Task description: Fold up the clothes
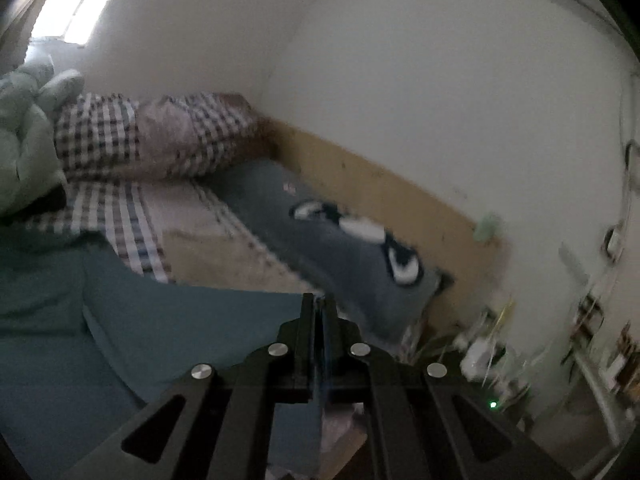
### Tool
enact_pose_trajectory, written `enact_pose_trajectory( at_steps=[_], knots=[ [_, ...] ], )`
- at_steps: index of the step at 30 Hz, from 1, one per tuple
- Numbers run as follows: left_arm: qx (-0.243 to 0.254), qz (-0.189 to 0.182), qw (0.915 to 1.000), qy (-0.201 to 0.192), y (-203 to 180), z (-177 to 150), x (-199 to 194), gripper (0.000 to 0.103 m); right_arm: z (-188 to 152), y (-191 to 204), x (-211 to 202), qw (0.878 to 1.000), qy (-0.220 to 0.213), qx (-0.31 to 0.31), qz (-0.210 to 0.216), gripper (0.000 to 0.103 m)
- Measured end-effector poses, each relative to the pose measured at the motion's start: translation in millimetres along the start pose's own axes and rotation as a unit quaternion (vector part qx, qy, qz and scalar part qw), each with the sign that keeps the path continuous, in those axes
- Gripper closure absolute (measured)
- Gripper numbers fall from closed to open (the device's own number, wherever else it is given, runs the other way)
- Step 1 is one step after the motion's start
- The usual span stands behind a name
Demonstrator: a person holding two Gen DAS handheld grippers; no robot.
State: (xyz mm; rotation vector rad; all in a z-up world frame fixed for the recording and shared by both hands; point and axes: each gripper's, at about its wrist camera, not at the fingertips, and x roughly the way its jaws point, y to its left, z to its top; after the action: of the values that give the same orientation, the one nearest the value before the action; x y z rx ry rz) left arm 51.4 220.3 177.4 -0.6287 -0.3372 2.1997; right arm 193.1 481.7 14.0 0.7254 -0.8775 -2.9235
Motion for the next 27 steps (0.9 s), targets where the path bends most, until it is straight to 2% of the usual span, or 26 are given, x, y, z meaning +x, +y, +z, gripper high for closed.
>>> enact_pose_trajectory(
  at_steps=[4,7,11,15,21,27],
  knots=[
    [0.011,0.019,0.9996,-0.016,1.8,58.7,-14.1,0.102,-3.0,31.2,20.2,0.998,0.034,-0.04,0.036,0.013],
    [0.004,0.028,0.9992,-0.027,8.5,98.1,-20.0,0.102,-4.2,61.9,37.8,0.993,0.052,-0.094,0.057,0.013],
    [-0.012,0.036,0.9983,-0.045,22.7,146.3,-23.9,0.102,-8.5,106.0,71.6,0.975,0.081,-0.189,0.086,0.013],
    [-0.036,0.046,0.9964,-0.061,41.0,191.8,-22.7,0.102,-10.2,136.6,109.0,0.957,0.094,-0.255,0.104,0.013],
    [-0.061,0.061,0.9934,-0.077,59.3,243.7,-8.8,0.102,1.9,167.2,181.9,0.938,0.096,-0.313,0.112,0.013],
    [-0.043,0.08,0.9928,-0.078,50.3,272.6,14.9,0.102,-0.2,190.4,266.9,0.923,0.127,-0.349,0.099,0.013]
  ],
)
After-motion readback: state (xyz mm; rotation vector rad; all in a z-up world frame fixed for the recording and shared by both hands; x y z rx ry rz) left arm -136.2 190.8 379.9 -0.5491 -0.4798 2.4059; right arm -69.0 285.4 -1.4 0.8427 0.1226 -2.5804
